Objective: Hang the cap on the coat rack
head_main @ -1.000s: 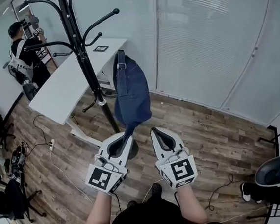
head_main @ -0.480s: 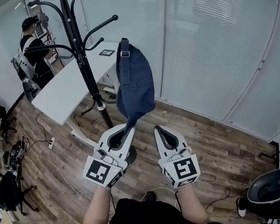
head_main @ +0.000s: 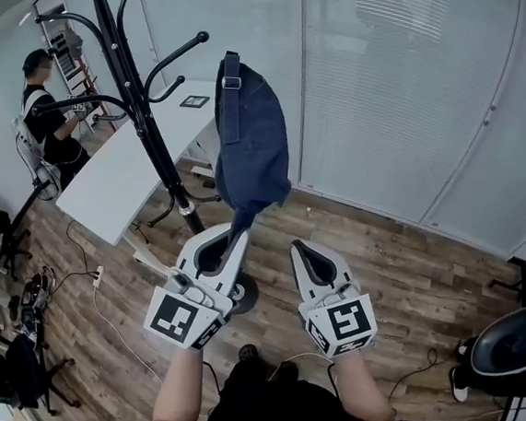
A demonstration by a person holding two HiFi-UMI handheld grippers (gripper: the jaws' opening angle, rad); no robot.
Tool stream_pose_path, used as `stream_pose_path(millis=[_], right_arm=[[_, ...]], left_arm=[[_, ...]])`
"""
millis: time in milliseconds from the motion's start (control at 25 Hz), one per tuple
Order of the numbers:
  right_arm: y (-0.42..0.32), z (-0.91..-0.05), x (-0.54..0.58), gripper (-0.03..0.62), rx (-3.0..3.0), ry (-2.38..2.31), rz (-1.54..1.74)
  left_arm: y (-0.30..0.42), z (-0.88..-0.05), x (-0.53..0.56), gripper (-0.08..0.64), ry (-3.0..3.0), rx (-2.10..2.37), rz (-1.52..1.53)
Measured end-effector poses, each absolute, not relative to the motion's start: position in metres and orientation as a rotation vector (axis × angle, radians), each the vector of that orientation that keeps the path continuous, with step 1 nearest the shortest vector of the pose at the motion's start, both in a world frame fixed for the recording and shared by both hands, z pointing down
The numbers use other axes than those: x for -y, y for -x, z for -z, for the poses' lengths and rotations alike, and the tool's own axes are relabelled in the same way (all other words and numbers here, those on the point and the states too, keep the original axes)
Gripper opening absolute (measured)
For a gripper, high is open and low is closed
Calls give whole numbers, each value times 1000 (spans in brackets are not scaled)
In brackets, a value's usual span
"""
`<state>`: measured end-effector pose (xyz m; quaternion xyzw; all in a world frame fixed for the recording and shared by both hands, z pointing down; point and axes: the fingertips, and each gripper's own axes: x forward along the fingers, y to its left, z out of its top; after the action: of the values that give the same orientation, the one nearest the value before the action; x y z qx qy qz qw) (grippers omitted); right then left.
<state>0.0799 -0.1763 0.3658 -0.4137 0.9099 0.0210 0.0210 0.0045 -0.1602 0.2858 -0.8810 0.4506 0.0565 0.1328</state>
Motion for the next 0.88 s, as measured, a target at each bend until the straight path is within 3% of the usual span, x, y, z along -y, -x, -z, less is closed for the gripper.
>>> stream_pose_path(millis=[880], right_arm=[[-62, -358, 240, 31, -2754, 1516, -85]], left_arm=[[32, -261, 244, 29, 2618, -1129, -336]])
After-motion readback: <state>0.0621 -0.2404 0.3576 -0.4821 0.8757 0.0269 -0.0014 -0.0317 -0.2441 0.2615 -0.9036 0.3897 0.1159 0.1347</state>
